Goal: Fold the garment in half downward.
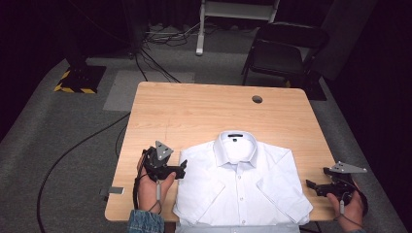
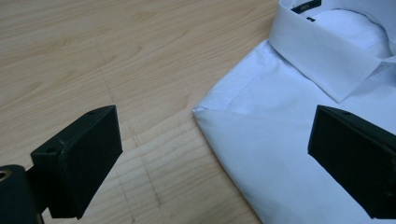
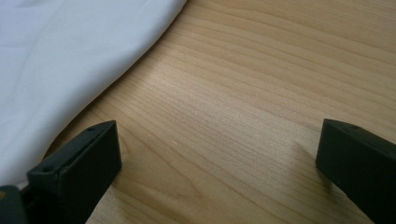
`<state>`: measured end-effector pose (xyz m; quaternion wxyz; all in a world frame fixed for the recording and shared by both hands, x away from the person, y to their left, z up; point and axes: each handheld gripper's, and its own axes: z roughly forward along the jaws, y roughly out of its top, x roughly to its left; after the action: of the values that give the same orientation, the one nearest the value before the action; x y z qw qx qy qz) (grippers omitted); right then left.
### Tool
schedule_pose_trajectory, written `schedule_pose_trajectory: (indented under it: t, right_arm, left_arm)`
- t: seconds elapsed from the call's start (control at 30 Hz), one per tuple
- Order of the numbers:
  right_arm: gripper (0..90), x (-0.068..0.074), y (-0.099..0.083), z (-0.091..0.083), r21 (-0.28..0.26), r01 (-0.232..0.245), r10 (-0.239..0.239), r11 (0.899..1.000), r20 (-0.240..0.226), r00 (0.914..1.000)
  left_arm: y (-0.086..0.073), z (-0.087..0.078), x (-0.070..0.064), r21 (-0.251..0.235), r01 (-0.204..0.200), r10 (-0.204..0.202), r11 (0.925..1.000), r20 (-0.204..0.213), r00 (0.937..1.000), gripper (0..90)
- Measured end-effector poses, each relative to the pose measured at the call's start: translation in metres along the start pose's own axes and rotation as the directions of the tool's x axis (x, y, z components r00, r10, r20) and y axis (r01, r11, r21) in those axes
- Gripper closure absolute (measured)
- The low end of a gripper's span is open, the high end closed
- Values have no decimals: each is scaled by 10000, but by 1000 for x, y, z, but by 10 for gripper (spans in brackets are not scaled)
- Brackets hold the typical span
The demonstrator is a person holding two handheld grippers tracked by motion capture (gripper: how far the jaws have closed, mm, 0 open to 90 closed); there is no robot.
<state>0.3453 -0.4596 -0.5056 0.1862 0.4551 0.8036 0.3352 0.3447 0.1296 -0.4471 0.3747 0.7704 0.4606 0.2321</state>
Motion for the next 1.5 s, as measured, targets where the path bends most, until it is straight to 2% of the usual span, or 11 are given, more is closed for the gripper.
schedule_pose_trajectory:
  t: [0.17, 0.2, 0.3, 0.47, 0.8, 1.0, 1.13, 1.2, 1.3, 1.5]
  right_arm:
    - [0, 0, 0, 0, -1, 3, -3, 10000, 0, 10000]
    - [0, 0, 0, 0, -1, 2, -2, 10000, -2, 10000]
    - [0, 0, 0, 0, -2, 1, -1, 10000, -2, 10000]
    - [0, 0, 0, 0, -1, 0, 0, 10000, -2, 10000]
    - [0, 0, 0, 0, -2, 2, -2, 10000, -7, 10000]
    - [0, 0, 0, 0, -2, 0, 0, 10000, -6, 10000]
    - [0, 0, 0, 0, -3, 1, -1, 10000, -7, 10000]
    - [0, 0, 0, 0, -2, 2, -2, 10000, -8, 10000]
    - [0, 0, 0, 0, -2, 2, -2, 10000, -7, 10000]
    - [0, 0, 0, 0, 5, 17, -17, 10000, -28, 10000]
  left_arm:
    - [4, 13, -1, 1, -281, 281, 9996, -450, 9986, 25]
    - [4, 15, -2, -41, -236, 233, 9997, -493, 9985, 25]
    - [5, 24, -1, 23, 29, -29, 10000, -317, 9995, 22]
    - [6, 35, -1, 95, 244, -243, 9997, -122, 9996, 38]
    - [7, 55, -2, 593, 94, -99, 9982, 77, 9999, 101]
    - [5, 65, -1, 904, 195, -203, 9957, 85, 9998, 116]
    - [4, 74, -1, 1660, 225, -314, 9859, 514, 9982, 135]
    - [3, 78, -2, 1912, 92, -188, 9815, 483, 9987, 142]
    - [3, 82, -3, 2082, -41, -55, 9781, 455, 9989, 156]
    - [4, 86, -1, 2042, -183, 70, 9788, 559, 9984, 145]
